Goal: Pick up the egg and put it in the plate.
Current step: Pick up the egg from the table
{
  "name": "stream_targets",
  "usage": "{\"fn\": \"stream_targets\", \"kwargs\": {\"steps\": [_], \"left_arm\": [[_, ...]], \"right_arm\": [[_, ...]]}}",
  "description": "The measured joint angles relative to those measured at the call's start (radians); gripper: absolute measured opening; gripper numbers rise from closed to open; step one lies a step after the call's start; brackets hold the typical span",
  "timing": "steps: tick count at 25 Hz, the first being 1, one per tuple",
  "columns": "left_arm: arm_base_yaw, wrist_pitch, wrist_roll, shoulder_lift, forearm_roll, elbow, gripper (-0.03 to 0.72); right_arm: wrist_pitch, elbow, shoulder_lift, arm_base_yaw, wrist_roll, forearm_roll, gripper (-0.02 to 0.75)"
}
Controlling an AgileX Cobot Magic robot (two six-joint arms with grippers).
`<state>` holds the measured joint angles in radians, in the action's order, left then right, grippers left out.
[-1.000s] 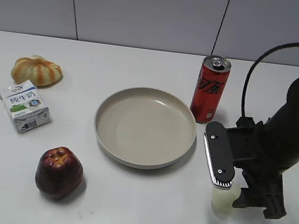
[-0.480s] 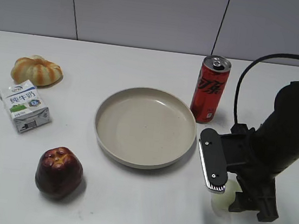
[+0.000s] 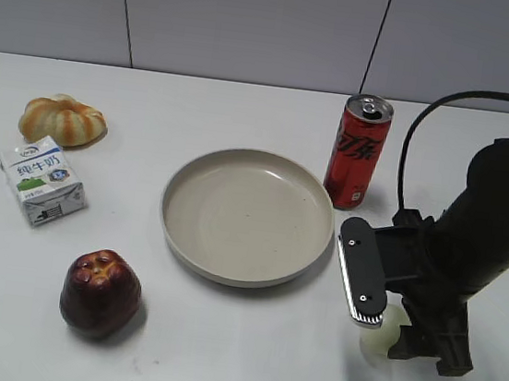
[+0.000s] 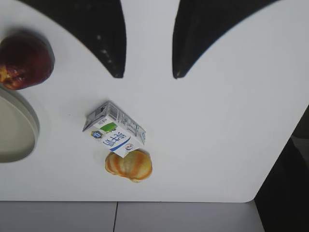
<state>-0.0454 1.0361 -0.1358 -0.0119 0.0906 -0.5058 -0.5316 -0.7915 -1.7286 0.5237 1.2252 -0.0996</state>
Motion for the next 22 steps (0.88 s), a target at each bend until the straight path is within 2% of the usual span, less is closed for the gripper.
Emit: {"fn": "stream_targets", "kwargs": {"steps": [10, 13, 15, 22], "left_arm": [[0.0, 0.0, 0.0, 0.0, 0.0, 0.0, 0.24], [0.0, 0.0, 0.0, 0.0, 0.0, 0.0, 0.24], [0.0, 0.0, 0.0, 0.0, 0.0, 0.0, 0.24], [0.0, 0.0, 0.0, 0.0, 0.0, 0.0, 0.24]], "right_arm": [[0.023, 0.0, -0.053, 0.0, 0.0, 0.007, 0.587], [0.034, 0.0, -0.053, 0.0, 0.0, 0.011, 0.531], [0.035, 0.0, -0.053, 0.0, 0.0, 0.012, 0.449], [0.034, 0.0, -0.053, 0.0, -0.002, 0.012, 0.441]]}}
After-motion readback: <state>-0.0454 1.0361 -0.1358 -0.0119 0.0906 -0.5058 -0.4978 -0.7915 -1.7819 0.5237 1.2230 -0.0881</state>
